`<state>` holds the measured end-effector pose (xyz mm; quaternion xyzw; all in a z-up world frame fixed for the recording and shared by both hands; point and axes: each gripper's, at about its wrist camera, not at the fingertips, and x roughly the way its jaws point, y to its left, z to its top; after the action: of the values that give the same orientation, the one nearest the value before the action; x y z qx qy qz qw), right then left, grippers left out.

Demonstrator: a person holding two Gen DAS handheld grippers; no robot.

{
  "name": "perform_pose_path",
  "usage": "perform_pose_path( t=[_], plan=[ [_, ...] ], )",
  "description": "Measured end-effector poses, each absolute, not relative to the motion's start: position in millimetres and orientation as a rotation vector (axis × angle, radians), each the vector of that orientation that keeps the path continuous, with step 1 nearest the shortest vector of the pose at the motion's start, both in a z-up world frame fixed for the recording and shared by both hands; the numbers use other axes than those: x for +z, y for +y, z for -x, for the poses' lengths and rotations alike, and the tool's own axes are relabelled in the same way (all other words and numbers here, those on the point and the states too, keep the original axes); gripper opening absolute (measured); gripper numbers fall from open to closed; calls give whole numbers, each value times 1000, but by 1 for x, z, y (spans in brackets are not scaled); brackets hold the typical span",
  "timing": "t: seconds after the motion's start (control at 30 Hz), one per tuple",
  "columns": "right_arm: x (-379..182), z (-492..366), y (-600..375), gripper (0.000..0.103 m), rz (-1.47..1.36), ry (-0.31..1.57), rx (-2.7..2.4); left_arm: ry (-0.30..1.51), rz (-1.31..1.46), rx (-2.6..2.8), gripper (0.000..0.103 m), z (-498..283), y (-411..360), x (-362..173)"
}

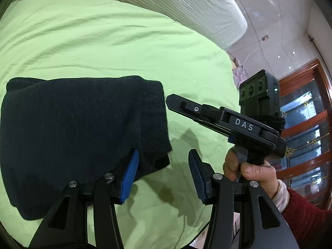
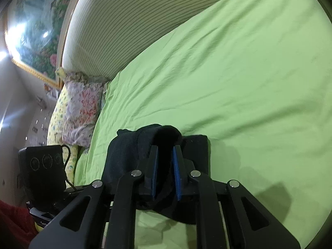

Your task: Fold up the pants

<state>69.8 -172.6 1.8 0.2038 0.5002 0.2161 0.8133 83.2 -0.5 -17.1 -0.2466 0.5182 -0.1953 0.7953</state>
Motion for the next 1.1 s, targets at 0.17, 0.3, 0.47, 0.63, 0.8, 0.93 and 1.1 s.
perform_pose_path(
  t=[0.17, 0.3, 0.47, 0.63, 0.8, 0.93, 1.1],
  plan=[
    [9, -60, -174, 51, -474, 1045, 415, 1088, 541, -408, 55, -75, 13, -4],
    [13, -54, -168, 62, -488, 1040, 396, 1051, 575, -349, 59, -62, 45, 5],
    [11, -51, -155, 72, -479, 1062, 334, 1023, 657, -228, 66, -52, 93, 7],
    [19, -43, -135, 75, -431, 1046, 284, 1018, 730, -127, 69, -43, 134, -5],
    [20, -44, -120, 82, -337, 1055, 196, 1034, 781, -58, 71, -40, 161, -22],
    [14, -48, -121, 84, -338, 1093, 133, 1046, 806, -36, 73, -41, 167, -31],
    [7, -52, -119, 84, -335, 1122, 99, 1072, 821, -30, 76, -43, 171, -41]
  ],
)
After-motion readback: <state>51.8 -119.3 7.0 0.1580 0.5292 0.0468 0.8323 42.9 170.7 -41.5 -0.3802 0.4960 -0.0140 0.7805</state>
